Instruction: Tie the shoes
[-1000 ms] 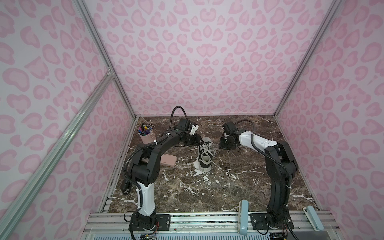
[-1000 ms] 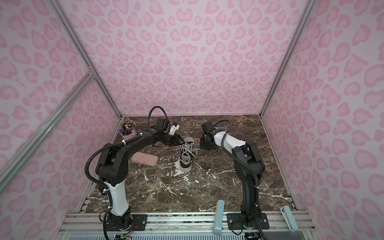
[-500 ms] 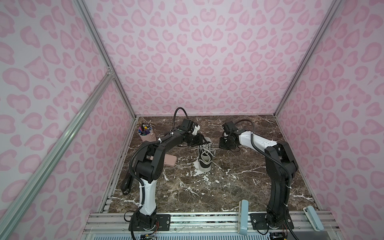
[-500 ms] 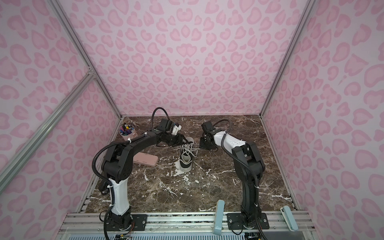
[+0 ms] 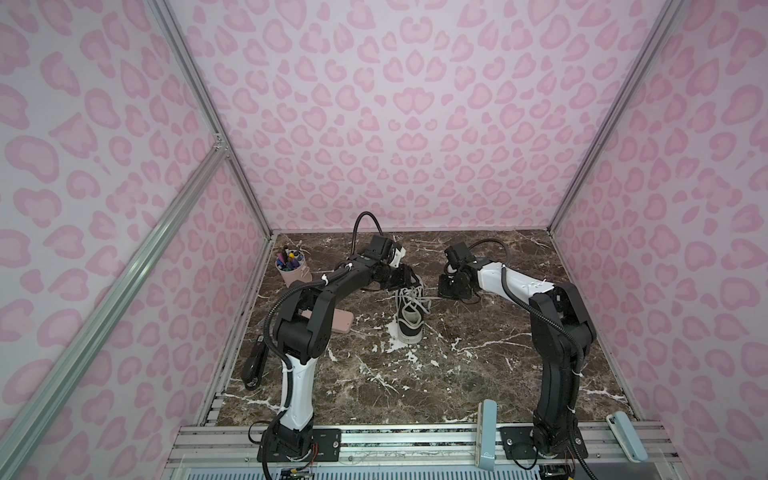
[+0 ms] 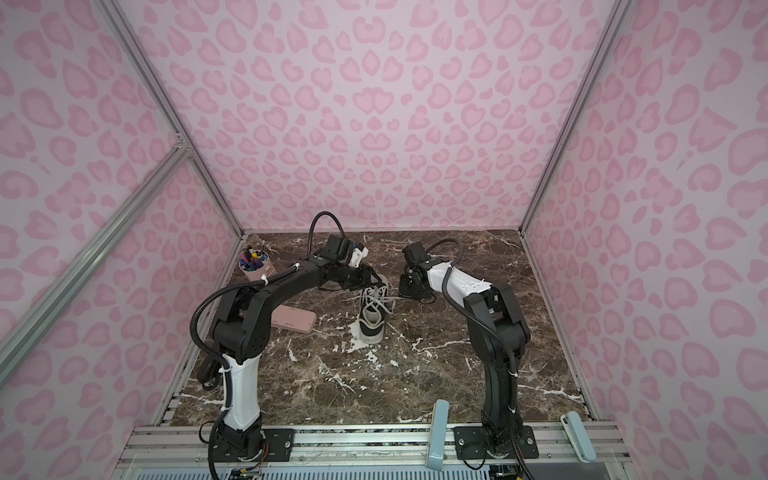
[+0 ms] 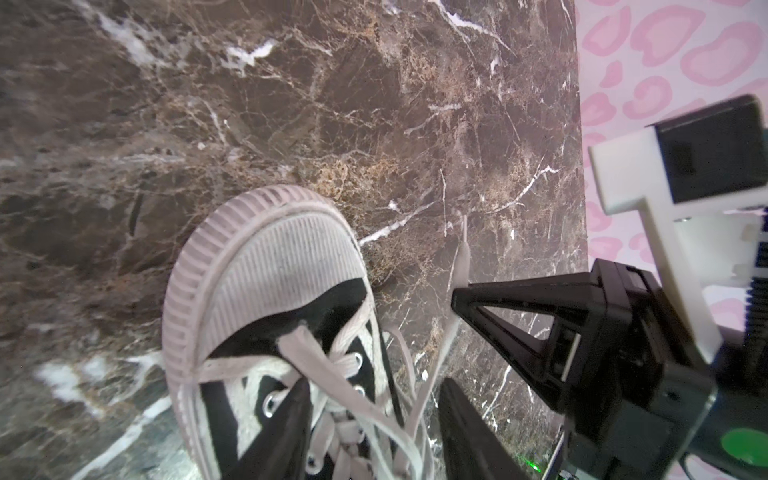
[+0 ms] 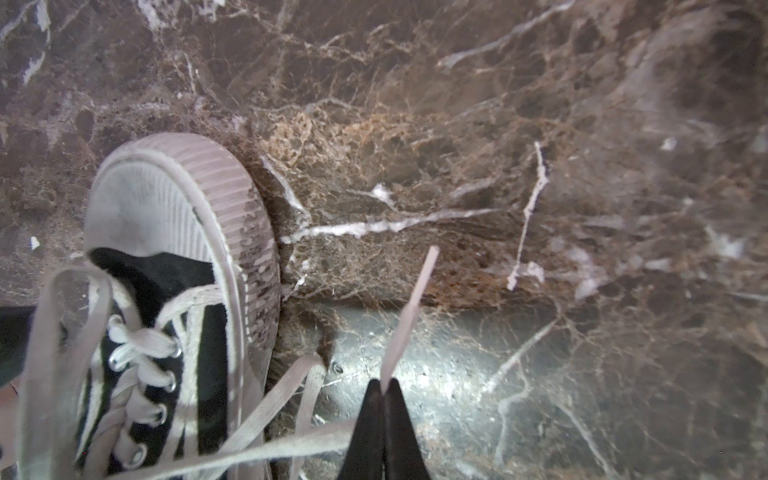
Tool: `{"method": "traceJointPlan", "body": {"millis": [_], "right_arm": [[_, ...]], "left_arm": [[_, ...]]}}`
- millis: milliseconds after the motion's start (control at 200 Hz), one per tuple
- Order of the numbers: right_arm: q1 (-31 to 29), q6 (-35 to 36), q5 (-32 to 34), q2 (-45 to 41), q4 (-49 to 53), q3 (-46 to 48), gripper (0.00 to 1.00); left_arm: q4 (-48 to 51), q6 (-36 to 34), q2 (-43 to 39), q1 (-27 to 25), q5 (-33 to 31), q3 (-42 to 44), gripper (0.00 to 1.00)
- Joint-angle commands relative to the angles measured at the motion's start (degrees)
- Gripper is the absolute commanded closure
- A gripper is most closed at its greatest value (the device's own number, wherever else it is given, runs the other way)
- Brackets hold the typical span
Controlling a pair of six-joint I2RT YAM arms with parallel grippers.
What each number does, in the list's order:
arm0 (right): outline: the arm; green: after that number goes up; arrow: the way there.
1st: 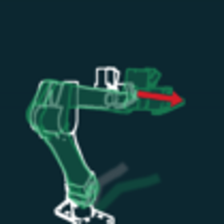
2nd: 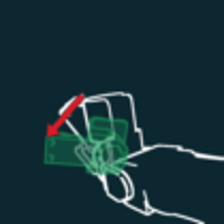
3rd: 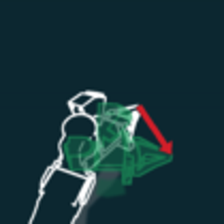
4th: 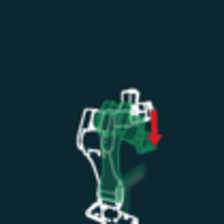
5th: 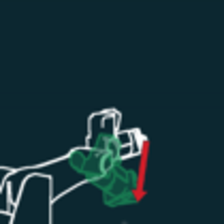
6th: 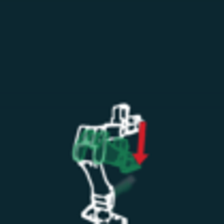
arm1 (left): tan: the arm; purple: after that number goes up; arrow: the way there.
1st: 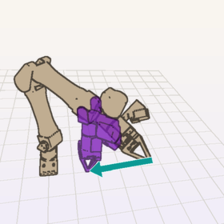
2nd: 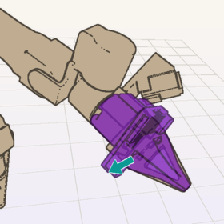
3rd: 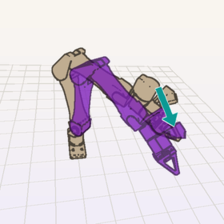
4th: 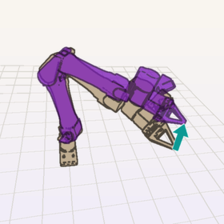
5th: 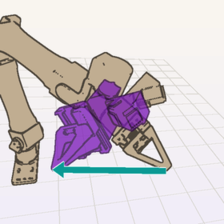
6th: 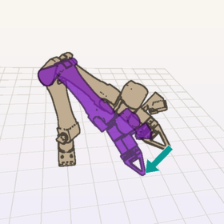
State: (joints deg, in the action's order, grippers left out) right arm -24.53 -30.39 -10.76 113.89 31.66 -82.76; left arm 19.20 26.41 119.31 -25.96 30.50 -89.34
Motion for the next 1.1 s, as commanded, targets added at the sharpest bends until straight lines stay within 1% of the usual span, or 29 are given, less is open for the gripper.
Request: {"method": "traceJointPlan", "body": {"millis": [0,90,175,245,350,560,620,700,735,745,760,955,1095], "right_arm": [[-0.07,0.47,0.01,0.37,0.93,-0.03,1.0],[-0.07,0.62,-0.01,0.28,0.95,-0.06,1.0],[-0.12,0.53,-0.08,0.33,0.95,-0.14,1.0],[-0.08,0.51,-0.07,0.37,0.9,-0.2,1.0],[-0.11,0.53,-0.14,0.35,0.95,-0.16,1.0],[-0.12,0.7,-0.3,0.46,0.86,0.05,1.0],[-0.16,0.71,-0.4,0.56,0.77,0.05,1.0],[-0.25,0.6,-0.54,0.68,0.69,-0.01,1.0],[-0.24,0.51,-0.56,0.64,0.68,-0.1,1.0],[-0.23,0.51,-0.57,0.64,0.68,-0.09,1.0],[-0.2,0.51,-0.56,0.64,0.67,-0.11,1.0],[-0.25,0.6,-0.53,0.61,0.86,-0.23,1.0],[-0.25,0.76,-0.64,0.59,0.86,-0.18,1.0]], "left_arm": [[4.19,-2.65,1.12,-0.66,-3.67,-2.51,0.5],[7.63,-4.8,1.84,-1.59,-6.58,-4.43,0.53],[9.39,-5.95,2.0,-2.07,-8.07,-5.45,0.55],[6.99,-5.3,0.49,-2.08,-7.84,-3.41,0.55],[3.34,-3.11,-1.87,-1.54,-6.11,-0.66,0.51],[-1.41,0.6,-5.79,0.07,-4.02,4.05,0.5],[-1.21,0.57,-6.1,0.04,-3.77,4.35,0.53],[-0.58,0.35,-6.08,0.11,-3.54,4.61,0.61],[-0.28,0.24,-5.78,0.11,-3.41,4.61,0.62],[-0.23,0.22,-5.71,0.05,-3.36,4.61,0.66],[-0.05,0.17,-5.58,0.03,-3.37,4.57,0.67],[1.25,-0.13,-4.0,-0.55,-3.22,3.35,0.73],[1.5,-0.15,-3.77,-0.97,-3.65,3.9,0.73]]}}
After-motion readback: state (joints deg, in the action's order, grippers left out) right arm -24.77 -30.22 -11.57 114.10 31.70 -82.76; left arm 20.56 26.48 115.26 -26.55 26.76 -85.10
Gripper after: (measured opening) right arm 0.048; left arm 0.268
